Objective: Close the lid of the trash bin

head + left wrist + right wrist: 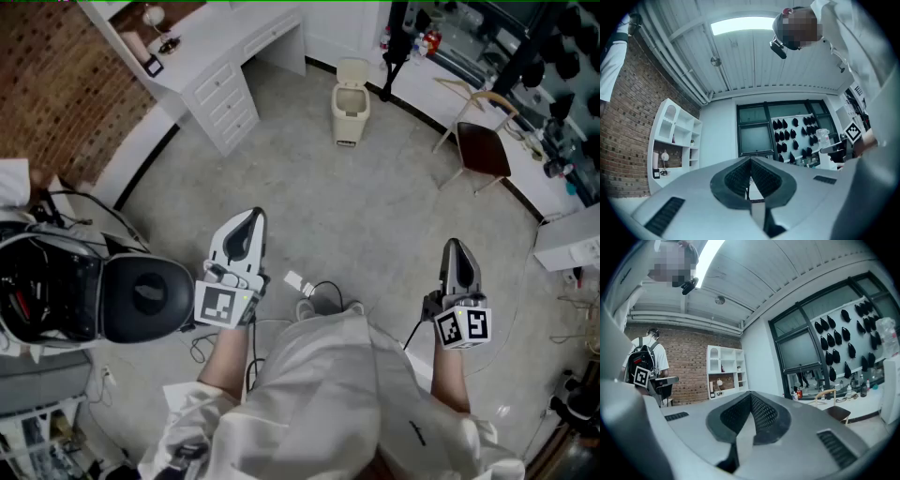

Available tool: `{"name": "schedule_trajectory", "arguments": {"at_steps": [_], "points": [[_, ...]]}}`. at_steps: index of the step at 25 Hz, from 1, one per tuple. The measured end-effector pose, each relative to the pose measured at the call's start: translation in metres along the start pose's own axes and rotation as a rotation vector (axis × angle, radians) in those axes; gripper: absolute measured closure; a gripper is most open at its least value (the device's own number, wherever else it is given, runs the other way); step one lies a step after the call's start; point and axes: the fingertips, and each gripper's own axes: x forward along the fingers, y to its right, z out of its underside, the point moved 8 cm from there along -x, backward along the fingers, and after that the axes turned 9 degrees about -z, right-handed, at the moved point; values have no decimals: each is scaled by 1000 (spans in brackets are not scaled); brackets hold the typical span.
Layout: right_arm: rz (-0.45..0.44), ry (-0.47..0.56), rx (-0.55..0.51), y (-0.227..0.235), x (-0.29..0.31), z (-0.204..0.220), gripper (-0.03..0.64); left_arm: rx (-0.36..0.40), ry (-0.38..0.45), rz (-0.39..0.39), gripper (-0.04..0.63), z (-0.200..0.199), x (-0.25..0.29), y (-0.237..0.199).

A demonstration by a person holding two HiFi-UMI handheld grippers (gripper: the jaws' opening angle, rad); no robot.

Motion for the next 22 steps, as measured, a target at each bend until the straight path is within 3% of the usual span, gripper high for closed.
{"name": "schedule_trajectory", "arguments": {"at_steps": [8, 15, 16, 18, 19, 22], "points": [[-9, 9, -10, -1, -23, 13, 600, -6, 11, -3, 569, 11, -21, 17], [-16, 14, 7, -17, -6, 8, 597, -46, 17, 45, 565, 7, -14, -7], [-17, 3, 12, -20, -1, 5, 571, -63, 11, 59, 541, 4, -11, -13], [-30, -26, 20, -27, 7, 3, 470, -97, -33, 67, 354, 6, -9, -23], [-42, -41, 20, -31, 11, 4, 385, -107, -52, 62, 301, 9, -10, -28], [-62, -82, 4, -43, 21, 7, 174, -113, -73, 50, 222, 17, -12, -40]]}}
